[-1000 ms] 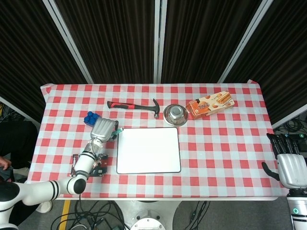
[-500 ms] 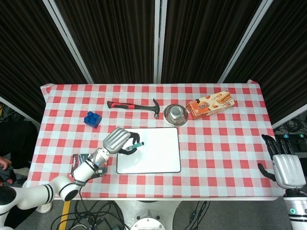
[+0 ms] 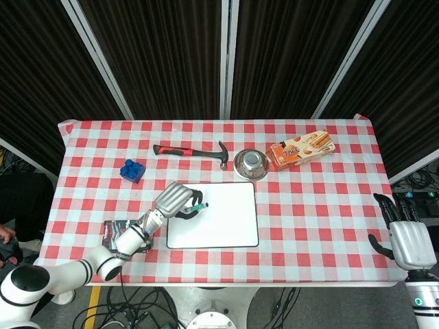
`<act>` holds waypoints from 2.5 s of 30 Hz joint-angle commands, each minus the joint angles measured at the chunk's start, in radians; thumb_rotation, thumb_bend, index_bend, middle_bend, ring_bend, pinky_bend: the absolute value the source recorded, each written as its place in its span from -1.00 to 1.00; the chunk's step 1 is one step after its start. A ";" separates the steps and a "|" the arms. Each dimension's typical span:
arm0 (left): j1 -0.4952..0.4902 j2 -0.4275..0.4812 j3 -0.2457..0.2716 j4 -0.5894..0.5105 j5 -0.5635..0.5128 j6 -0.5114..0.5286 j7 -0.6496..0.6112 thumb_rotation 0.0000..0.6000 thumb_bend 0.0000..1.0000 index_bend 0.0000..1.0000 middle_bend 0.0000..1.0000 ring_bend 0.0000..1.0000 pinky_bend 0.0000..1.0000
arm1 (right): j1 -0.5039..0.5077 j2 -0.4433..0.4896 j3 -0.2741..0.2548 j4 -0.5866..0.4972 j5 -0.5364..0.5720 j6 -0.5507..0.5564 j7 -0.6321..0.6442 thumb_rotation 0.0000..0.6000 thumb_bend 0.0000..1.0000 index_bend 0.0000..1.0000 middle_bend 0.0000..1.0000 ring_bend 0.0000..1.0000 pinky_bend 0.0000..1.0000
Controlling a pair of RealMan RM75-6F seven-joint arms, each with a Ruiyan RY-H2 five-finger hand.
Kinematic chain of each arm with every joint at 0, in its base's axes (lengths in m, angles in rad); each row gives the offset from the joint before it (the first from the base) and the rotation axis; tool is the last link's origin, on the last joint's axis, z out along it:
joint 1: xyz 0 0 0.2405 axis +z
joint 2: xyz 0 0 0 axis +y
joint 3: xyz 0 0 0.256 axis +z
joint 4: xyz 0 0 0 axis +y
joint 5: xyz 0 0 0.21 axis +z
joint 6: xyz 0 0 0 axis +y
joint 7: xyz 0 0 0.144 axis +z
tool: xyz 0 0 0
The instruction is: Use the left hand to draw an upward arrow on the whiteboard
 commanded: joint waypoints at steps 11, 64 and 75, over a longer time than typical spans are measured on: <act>-0.034 -0.122 -0.027 0.180 -0.002 0.014 -0.100 1.00 -0.24 0.11 0.16 0.58 0.98 | 0.004 -0.001 0.001 0.005 0.009 -0.011 0.006 1.00 -0.60 -1.00 -0.77 -1.00 -0.84; -0.066 -0.159 -0.060 0.164 -0.058 -0.056 -0.083 1.00 -0.23 0.10 0.15 0.57 0.96 | -0.011 0.015 -0.004 0.011 0.022 -0.009 0.017 1.00 -0.60 -1.00 -0.77 -1.00 -0.84; -0.087 -0.201 -0.064 0.176 -0.063 -0.079 -0.099 1.00 -0.23 0.10 0.16 0.57 0.96 | -0.022 0.026 -0.008 0.005 0.025 0.001 0.013 1.00 -0.60 -1.00 -0.77 -1.00 -0.84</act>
